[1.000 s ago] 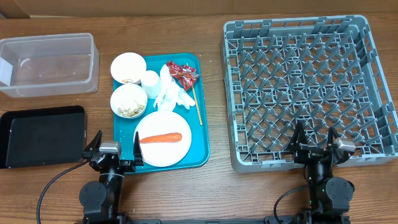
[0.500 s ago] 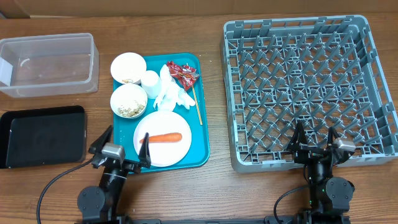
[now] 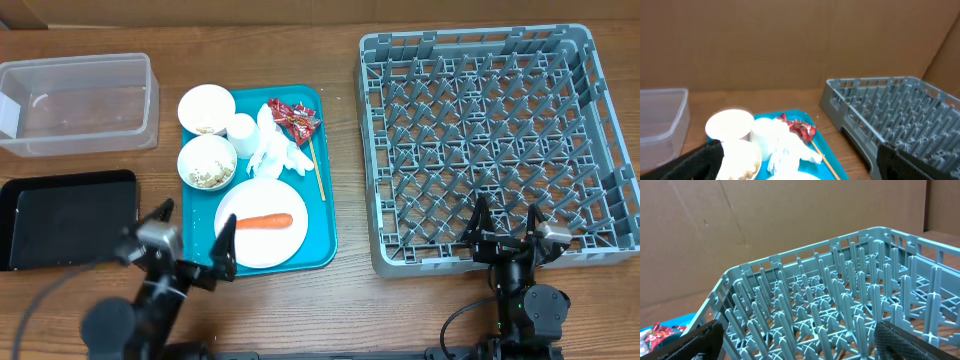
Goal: Sort waste into correct bins and load items into the dishwasher rack
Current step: 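Reach the left gripper to the white rice bowl and grasp its rim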
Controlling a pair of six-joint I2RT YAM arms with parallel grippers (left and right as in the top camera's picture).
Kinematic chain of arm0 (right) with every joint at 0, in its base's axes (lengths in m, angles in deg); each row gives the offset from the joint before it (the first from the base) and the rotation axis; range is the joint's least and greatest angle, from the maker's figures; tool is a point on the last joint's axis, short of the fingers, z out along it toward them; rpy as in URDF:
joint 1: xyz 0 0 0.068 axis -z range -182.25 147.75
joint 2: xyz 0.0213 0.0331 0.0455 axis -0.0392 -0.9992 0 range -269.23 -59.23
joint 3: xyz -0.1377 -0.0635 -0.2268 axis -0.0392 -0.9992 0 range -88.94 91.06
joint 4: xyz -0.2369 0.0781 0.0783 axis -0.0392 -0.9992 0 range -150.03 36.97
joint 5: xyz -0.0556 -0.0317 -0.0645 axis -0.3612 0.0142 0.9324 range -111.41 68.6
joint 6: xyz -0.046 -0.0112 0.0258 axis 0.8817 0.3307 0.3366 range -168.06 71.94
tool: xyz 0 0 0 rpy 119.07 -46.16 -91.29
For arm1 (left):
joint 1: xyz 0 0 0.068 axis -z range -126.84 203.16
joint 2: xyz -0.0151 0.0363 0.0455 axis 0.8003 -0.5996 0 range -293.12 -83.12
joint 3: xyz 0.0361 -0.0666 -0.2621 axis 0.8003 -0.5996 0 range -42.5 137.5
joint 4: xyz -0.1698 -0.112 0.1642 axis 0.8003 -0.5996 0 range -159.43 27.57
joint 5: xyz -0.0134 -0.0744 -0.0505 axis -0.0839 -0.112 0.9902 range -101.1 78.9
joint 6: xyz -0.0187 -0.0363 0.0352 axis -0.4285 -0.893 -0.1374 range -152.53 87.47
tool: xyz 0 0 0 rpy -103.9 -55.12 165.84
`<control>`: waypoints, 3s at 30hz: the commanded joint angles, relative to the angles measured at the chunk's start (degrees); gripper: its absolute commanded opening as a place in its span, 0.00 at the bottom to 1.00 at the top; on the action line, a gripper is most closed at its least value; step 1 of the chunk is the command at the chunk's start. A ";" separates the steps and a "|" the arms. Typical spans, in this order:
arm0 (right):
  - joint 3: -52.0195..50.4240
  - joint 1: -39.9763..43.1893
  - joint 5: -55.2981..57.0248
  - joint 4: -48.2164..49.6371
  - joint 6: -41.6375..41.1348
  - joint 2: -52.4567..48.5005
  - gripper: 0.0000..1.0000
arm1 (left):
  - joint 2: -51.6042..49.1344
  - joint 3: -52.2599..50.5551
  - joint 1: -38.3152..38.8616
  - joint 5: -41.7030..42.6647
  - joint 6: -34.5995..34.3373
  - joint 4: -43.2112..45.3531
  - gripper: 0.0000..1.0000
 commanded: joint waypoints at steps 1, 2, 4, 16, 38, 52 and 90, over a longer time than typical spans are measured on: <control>-0.59 0.26 0.57 0.20 0.26 0.68 1.00 | -14.05 12.70 -0.26 -1.11 3.61 -7.63 1.00; -0.59 0.26 0.59 0.20 0.26 0.68 1.00 | -18.08 16.68 -0.26 -1.14 4.59 -11.13 1.00; -0.59 0.26 0.57 0.20 0.26 0.68 1.00 | -26.82 25.75 -0.26 -1.14 6.99 -19.34 1.00; -0.59 0.26 0.59 0.20 0.26 0.68 1.00 | -55.82 48.72 2.03 -9.64 1.38 -41.29 1.00; -0.59 0.26 0.59 0.20 0.26 0.68 1.00 | -82.53 48.63 6.99 -20.26 1.90 -37.48 1.00; -0.59 0.26 0.59 0.20 0.26 0.68 1.00 | -94.97 48.61 10.67 -27.67 1.90 -29.20 1.00; -0.59 0.26 0.57 0.20 0.26 0.68 1.00 | -98.44 49.03 10.67 -30.18 1.90 -28.15 0.11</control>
